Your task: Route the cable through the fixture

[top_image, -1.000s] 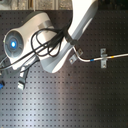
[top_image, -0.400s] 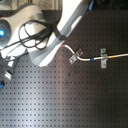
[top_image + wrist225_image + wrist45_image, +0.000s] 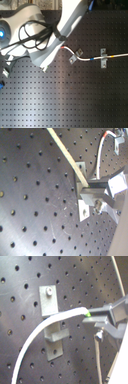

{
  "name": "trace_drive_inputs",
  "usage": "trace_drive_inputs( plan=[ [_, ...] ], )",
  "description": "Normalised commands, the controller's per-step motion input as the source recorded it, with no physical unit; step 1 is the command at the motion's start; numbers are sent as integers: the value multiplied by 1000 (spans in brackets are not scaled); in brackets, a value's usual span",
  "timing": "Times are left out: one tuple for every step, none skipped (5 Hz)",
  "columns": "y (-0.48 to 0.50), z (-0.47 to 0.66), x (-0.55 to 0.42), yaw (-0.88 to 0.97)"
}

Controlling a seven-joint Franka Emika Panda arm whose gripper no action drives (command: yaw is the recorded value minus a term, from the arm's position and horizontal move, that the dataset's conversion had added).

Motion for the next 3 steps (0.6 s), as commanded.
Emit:
trace_drive_inputs(
  plan=[
    [-3,0,-30,0],
    [-15,146,-144,-154],
    [1,201,1,-149]
  ],
)
